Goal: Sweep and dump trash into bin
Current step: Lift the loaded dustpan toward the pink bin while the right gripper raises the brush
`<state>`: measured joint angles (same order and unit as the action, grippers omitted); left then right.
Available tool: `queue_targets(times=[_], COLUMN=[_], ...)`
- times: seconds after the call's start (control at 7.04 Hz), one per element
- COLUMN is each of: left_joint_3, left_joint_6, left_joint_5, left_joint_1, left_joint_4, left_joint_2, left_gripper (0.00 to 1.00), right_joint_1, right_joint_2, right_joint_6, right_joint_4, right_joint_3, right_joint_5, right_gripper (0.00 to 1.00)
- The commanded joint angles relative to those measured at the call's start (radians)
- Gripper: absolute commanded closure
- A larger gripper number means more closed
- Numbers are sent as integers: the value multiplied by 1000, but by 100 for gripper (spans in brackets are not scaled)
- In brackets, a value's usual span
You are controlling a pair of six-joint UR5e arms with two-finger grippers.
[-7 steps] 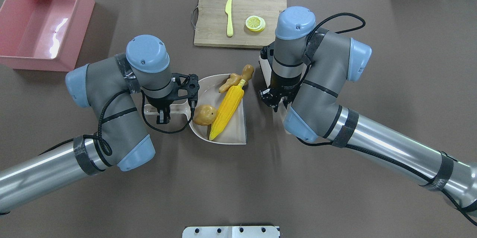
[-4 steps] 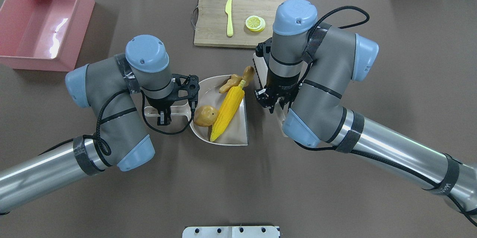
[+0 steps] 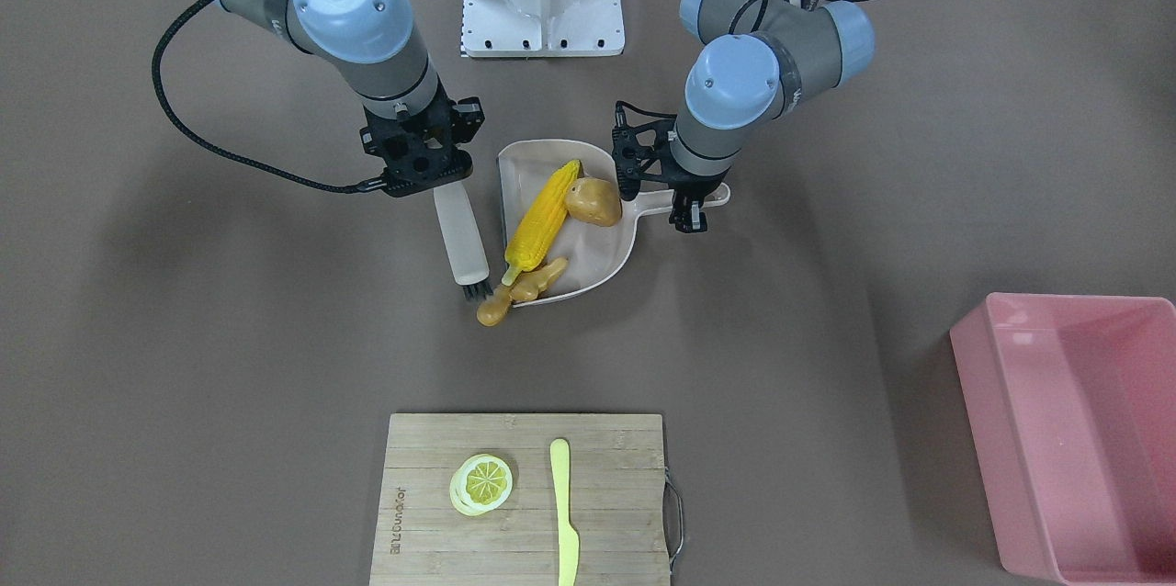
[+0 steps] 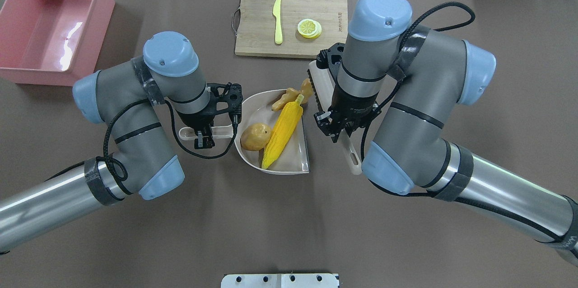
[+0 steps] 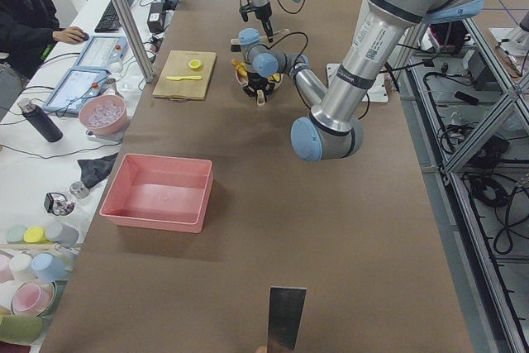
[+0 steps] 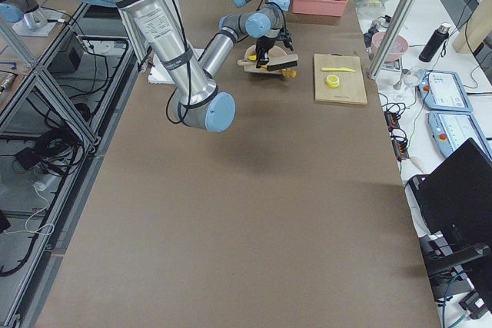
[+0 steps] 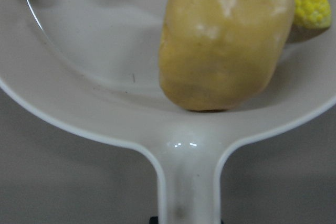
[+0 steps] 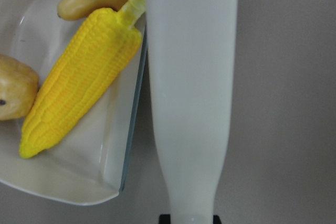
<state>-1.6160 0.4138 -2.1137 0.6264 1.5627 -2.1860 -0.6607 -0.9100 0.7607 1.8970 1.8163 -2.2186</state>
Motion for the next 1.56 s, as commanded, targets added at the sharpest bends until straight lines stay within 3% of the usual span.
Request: queue_targets(times=[0.0, 0.43, 0.71, 1.42], left_joint_3=[-1, -48, -93, -238], left_joint_6=[-55, -95, -93, -49], left_joint_5=[-32, -182, -285, -423], left_joint_1=[4, 96, 200, 540], left_joint_4=[66, 190, 194, 192], left_joint_2=[5, 57, 84, 262], left_gripper=[100, 100, 100, 100], right_joint_1=[-34, -134, -194, -356], right_joint_2=[-29, -128, -130, -177], right_joint_6=[-7, -32, -55, -217], right_joint_4=[59, 82, 154, 198], right_joint_3=[89, 219, 268, 278], right_joint_5=[-13, -50, -65, -67], right_gripper=[100, 100, 100, 100])
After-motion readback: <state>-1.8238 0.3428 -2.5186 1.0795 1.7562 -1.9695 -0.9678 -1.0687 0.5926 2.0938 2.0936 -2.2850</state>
